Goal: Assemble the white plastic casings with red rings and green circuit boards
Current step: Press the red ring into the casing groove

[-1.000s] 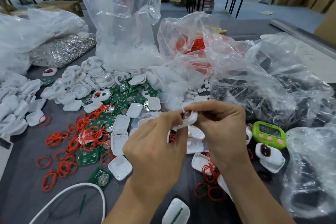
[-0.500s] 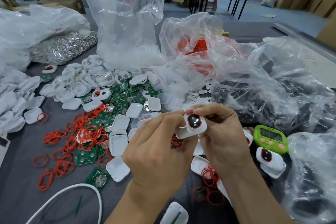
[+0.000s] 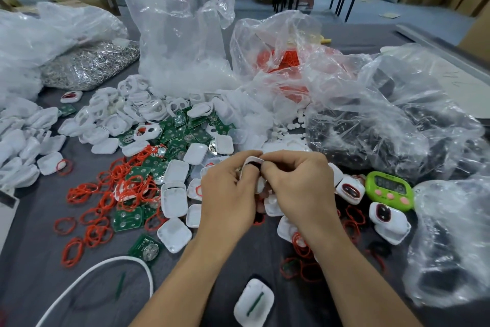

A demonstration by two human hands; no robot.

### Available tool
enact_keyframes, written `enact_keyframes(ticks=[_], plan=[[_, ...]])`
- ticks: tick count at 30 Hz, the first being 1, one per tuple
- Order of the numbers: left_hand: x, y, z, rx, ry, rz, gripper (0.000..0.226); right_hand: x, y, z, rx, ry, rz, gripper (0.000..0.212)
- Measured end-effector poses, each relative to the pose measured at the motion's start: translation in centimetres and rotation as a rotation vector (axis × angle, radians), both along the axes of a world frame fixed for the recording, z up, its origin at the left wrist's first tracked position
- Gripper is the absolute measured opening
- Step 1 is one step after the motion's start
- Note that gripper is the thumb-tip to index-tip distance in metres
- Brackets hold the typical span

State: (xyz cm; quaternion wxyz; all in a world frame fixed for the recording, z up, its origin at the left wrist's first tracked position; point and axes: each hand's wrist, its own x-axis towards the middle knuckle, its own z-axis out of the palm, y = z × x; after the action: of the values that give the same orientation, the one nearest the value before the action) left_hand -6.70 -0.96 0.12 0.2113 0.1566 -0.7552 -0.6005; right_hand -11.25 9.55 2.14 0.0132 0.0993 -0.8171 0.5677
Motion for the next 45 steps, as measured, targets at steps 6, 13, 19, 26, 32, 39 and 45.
enact_keyframes(ticks=[6, 13, 19, 26, 32, 39, 45], plan=[[0.0, -1.3, 0.3, 0.175, -0.058, -0.154, 0.034, -1.3, 0.9, 1.0, -0.010, -0.107, 0.162, 0.022], [-0.7, -3.3, 0.5, 0.626, 0.009, 0.115, 0.020, -10.2, 0.8, 2.5, 0.550, 0.125, 0.006, 0.025], [-0.8, -3.4, 0.4, 0.676, 0.033, 0.098, 0.018, -13.8, -2.6, 1.7, 0.923, 0.004, -0.041, 0.030], [-1.0, -3.8, 0.4, 0.719, 0.049, 0.102, 0.018, -13.5, -3.2, 2.0, 1.011, -0.030, -0.037, 0.033], [-0.8, -3.8, 0.3, 0.704, 0.047, 0.071, 0.018, -13.1, -2.1, 1.9, 1.049, 0.002, -0.087, 0.032], [-0.8, -3.8, 0.4, 0.713, 0.039, 0.066, 0.019, -13.7, -1.3, 2.3, 1.154, 0.179, 0.101, 0.005], [-0.9, -3.7, 0.1, 0.739, 0.046, 0.078, 0.019, -11.8, 0.5, 2.8, 0.617, 0.151, -0.009, 0.027]])
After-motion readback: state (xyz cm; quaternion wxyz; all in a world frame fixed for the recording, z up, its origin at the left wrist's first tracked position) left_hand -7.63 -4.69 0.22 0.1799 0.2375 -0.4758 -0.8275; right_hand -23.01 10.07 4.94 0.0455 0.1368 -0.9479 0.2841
